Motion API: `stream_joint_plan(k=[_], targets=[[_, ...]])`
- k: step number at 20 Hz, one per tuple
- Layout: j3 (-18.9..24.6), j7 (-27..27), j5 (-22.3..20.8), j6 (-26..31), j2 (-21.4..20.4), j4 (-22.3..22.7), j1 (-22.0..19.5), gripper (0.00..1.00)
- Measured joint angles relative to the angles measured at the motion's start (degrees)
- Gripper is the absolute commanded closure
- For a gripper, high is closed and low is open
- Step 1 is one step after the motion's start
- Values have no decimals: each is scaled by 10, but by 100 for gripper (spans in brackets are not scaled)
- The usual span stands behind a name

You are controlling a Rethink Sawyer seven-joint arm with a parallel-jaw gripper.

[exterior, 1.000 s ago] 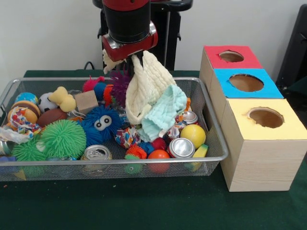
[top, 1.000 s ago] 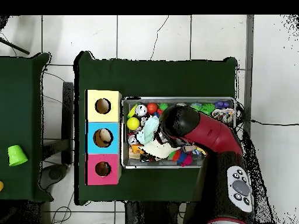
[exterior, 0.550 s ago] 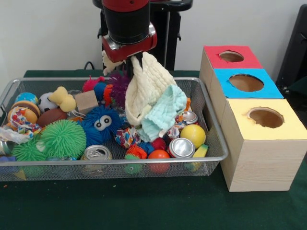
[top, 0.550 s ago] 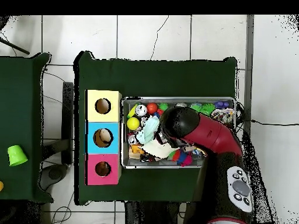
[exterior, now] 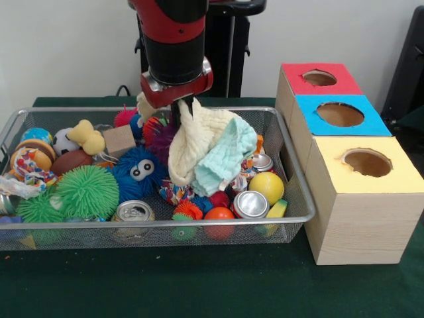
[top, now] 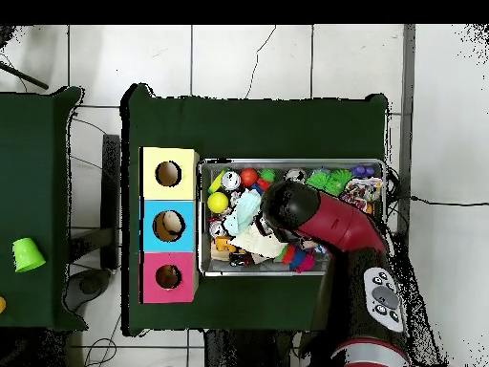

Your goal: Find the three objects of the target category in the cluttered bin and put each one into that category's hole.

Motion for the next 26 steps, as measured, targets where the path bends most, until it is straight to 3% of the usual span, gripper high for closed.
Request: stream_joint_plan(k=[7, 26], targets=[[3, 0, 1, -10, 19, 0, 1, 100], [10, 0, 7, -66, 20, 4, 15, 100]])
